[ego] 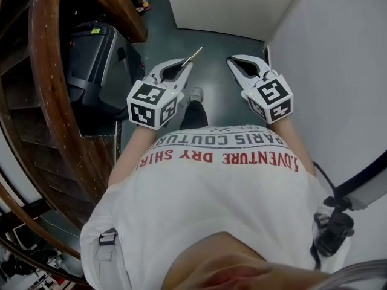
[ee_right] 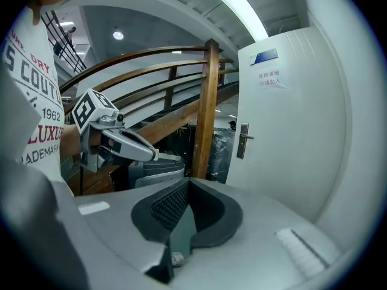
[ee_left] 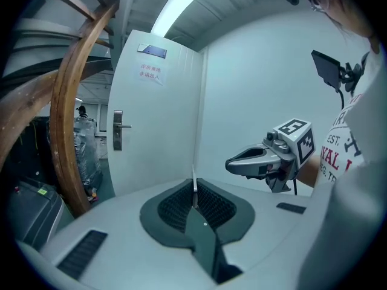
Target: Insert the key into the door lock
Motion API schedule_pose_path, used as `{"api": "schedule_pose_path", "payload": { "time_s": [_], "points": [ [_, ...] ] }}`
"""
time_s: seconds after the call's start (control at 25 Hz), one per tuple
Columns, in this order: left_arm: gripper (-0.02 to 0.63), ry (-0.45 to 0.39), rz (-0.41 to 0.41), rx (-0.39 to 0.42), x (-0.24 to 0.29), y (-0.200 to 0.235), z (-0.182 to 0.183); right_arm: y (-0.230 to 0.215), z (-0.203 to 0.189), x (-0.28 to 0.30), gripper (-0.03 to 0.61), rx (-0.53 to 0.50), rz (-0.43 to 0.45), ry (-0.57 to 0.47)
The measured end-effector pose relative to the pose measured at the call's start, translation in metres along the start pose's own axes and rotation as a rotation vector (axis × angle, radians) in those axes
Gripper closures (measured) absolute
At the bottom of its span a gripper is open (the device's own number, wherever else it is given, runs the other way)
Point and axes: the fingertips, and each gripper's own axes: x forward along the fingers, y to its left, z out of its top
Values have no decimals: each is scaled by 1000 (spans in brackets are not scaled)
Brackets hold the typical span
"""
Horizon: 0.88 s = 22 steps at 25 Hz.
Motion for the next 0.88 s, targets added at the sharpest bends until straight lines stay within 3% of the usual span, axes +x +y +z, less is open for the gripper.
{"api": "schedule_pose_path", "payload": {
  "time_s": [0.16,0.36,0.52,0.68,0.88],
  "points": [
    [591,-1,-36,-21,30,83,10,-28,20,77,575,5,-30,28],
    [591,12,-25,-15,125,202,39,-133,32,194,575,18,-46,5],
    [591,9,-13,-5,170,285,74,-191,58,262,575,12,-64,-8],
    [591,-23,-13,22,201,334,109,-226,78,300,575,-8,-89,-26],
    [591,-22,-35,40,237,363,131,-250,78,329,575,1,-79,-22]
  ]
}}
